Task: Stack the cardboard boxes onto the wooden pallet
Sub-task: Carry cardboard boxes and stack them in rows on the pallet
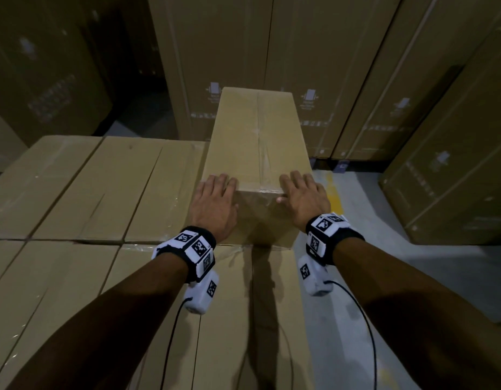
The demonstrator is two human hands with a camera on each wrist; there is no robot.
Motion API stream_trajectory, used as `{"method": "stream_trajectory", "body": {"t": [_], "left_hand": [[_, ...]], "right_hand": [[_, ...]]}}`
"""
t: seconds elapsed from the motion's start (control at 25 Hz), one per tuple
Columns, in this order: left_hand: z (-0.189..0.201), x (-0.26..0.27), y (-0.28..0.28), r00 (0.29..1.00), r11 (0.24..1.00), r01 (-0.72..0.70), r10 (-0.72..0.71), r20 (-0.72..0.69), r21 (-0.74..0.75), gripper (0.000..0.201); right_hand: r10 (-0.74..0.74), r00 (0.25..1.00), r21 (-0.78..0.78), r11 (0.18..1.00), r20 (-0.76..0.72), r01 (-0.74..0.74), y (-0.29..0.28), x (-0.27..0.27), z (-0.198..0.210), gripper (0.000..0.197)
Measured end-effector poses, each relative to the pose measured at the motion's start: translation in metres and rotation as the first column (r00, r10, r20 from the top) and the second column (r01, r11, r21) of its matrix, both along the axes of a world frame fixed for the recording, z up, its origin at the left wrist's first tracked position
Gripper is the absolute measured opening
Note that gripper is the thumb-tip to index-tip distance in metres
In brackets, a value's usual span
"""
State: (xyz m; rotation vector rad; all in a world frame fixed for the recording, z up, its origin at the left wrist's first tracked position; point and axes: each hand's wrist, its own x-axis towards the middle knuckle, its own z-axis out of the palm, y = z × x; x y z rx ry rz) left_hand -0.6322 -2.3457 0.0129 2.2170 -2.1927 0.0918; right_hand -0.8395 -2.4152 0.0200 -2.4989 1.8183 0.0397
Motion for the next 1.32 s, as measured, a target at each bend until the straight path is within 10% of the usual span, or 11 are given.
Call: {"method": "stream_trajectory", "body": {"t": [0.68, 1.32], "left_hand": [[-0.042, -0.194, 0.152, 0.967, 0.956, -0.210, 0.235, -0.102, 0.204, 0.054], [0.021, -0.371, 0.132, 0.906, 0.918, -0.387, 0.396, -0.150, 0.087, 0.052]], "right_hand": [[-0.084, 0.962, 0.279, 0.960, 0.259, 0.008, 0.173, -0.191, -0.050, 0.054], [0.132, 0.933, 0.248, 0.943, 0.335, -0.222, 0.129, -0.351, 0.013, 0.053]]}}
